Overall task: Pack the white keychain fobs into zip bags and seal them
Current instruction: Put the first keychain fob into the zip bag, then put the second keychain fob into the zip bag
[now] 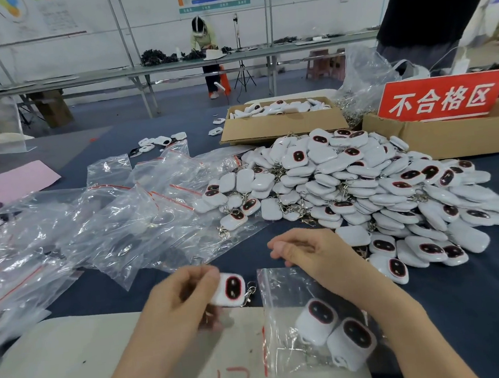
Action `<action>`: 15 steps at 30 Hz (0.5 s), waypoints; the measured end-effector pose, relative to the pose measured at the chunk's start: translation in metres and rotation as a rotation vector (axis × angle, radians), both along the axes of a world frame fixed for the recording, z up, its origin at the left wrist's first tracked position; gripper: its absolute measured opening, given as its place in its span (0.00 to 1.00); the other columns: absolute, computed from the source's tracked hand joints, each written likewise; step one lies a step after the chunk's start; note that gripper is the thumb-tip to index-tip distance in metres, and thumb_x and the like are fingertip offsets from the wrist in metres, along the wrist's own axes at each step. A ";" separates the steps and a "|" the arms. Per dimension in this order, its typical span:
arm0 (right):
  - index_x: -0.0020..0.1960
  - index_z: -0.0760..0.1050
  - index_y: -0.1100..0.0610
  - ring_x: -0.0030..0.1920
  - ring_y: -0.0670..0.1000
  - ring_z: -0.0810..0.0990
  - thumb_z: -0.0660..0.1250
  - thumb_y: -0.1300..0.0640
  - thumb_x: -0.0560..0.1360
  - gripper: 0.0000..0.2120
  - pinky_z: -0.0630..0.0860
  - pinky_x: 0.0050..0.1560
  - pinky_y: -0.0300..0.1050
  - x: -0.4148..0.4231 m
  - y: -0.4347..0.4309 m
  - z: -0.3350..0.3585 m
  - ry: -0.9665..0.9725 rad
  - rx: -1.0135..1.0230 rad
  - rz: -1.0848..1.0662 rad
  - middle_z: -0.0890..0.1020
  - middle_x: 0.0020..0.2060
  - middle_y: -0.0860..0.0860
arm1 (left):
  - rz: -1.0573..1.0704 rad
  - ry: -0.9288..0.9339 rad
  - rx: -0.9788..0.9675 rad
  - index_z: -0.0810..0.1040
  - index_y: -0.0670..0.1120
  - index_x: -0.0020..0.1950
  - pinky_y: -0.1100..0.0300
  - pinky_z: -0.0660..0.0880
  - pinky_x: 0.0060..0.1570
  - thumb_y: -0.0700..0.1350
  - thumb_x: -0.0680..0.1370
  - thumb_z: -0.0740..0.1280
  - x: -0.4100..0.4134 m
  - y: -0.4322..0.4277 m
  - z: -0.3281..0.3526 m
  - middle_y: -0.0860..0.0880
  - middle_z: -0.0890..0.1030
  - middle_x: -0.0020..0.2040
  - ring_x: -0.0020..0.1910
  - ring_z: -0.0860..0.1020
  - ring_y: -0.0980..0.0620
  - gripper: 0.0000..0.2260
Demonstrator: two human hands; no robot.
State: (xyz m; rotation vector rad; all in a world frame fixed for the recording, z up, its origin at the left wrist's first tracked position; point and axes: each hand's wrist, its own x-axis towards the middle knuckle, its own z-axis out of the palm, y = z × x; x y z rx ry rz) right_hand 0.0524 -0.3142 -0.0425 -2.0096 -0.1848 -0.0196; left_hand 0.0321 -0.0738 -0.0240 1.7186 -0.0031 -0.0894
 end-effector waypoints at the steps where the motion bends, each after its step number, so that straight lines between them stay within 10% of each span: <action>1: 0.52 0.81 0.40 0.48 0.38 0.82 0.66 0.43 0.78 0.07 0.78 0.52 0.35 -0.001 0.002 0.001 0.011 -0.049 0.032 0.85 0.47 0.36 | -0.025 0.052 0.005 0.84 0.43 0.48 0.63 0.75 0.27 0.39 0.80 0.68 -0.006 0.000 -0.002 0.43 0.82 0.33 0.28 0.80 0.47 0.05; 15: 0.46 0.84 0.49 0.45 0.45 0.85 0.72 0.51 0.77 0.03 0.80 0.55 0.46 -0.004 0.006 0.005 -0.011 0.021 0.088 0.87 0.41 0.46 | -0.195 0.273 -0.115 0.83 0.36 0.51 0.59 0.78 0.36 0.31 0.82 0.62 -0.026 -0.054 0.014 0.36 0.84 0.39 0.34 0.79 0.50 0.10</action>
